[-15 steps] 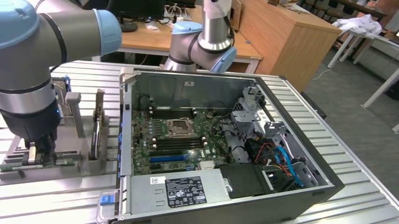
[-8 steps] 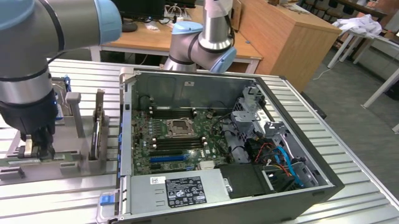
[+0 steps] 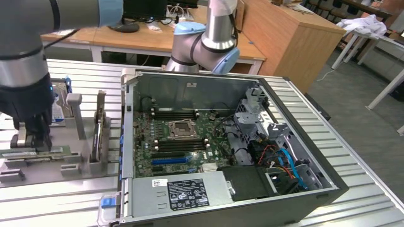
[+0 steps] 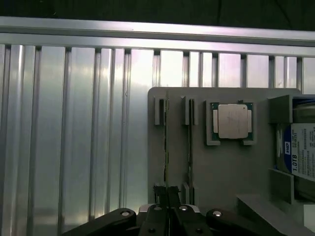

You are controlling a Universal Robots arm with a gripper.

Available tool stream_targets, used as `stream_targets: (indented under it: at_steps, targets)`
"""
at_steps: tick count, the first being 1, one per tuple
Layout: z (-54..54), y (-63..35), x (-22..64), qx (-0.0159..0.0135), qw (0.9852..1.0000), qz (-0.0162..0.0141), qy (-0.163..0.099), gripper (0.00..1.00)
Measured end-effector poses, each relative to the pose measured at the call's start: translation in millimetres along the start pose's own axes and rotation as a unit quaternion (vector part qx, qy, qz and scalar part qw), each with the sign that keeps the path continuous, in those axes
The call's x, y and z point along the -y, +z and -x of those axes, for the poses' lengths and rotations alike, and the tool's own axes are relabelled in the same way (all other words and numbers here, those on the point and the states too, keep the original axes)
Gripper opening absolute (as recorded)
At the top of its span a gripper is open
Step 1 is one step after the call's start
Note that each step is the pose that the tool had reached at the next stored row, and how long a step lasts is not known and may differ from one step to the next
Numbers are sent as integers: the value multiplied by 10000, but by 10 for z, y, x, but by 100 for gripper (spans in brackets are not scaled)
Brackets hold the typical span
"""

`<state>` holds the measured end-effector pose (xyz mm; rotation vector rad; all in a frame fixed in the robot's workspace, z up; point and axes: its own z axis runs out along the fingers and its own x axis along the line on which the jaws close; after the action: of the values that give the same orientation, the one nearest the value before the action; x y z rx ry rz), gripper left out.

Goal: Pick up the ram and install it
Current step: 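Pick up the ram and move it above insertion slot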

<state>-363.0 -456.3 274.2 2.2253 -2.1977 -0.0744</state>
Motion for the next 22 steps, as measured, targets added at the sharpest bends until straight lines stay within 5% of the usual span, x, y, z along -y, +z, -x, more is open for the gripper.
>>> stream_targets:
  at_steps: [11,22]
  targets:
    - [12,-482,-21,1,10000,-1,22,12]
    - [20,-815,-35,1,10000,-1,30,12]
